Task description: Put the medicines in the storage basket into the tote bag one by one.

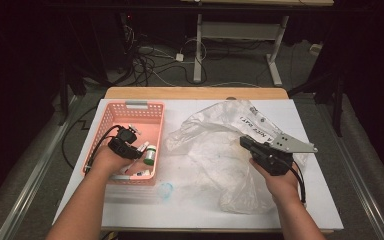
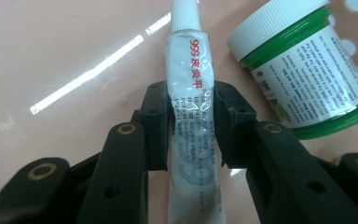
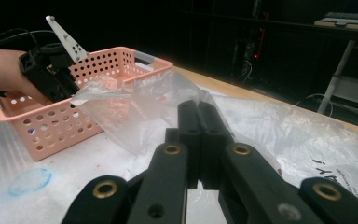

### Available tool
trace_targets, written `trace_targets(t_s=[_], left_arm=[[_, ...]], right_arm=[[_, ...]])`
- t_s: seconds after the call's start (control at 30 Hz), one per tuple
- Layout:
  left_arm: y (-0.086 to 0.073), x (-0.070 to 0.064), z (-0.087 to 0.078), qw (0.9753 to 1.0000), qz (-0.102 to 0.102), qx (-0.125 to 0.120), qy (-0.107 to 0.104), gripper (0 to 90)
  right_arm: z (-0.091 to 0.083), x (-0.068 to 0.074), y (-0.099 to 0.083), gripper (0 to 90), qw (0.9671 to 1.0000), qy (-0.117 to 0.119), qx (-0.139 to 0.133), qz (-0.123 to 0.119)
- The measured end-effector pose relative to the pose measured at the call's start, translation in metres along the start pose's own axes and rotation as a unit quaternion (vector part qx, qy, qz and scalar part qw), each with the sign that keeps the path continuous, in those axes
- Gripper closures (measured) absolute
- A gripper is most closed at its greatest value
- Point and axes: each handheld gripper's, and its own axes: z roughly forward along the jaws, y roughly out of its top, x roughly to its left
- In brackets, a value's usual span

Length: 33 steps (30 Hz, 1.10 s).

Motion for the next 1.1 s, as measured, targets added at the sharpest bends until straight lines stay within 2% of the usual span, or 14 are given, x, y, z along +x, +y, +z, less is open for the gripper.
trace_targets(t_s=[0.17, 0.43, 0.5, 0.7, 0.93, 1.1], left_arm=[[0.0, -0.001, 0.0, 1.0, 0.001, 0.001, 0.004, 66.7], [0.0, -0.001, -0.001, 1.0, -0.003, -0.001, 0.004, 67.3], [0.001, -0.002, -0.001, 0.9999, -0.002, 0.0, 0.012, 67.4], [0.0, -0.004, -0.002, 0.9998, 0.006, 0.0, 0.018, 67.5], [-0.001, -0.003, -0.007, 0.9995, -0.005, -0.022, 0.021, 67.6], [-0.004, -0.005, -0.015, 0.9979, -0.002, -0.057, 0.029, 67.6]], right_arm=[[-0.002, -0.001, -0.001, 90.0, 1.0, 0.001, 0.001, 0.004], [-0.004, 0.002, -0.002, 90.0, 1.0, 0.003, 0.002, -0.004], [-0.004, 0.002, -0.002, 90.0, 1.0, 0.0, 0.003, -0.009], [-0.006, -0.001, -0.002, 90.0, 1.0, -0.004, 0.001, -0.005], [-0.008, -0.003, 0.0, 90.0, 1.0, -0.006, -0.006, -0.005], [-0.01, -0.004, 0.002, 90.0, 0.9999, -0.006, -0.011, -0.006]])
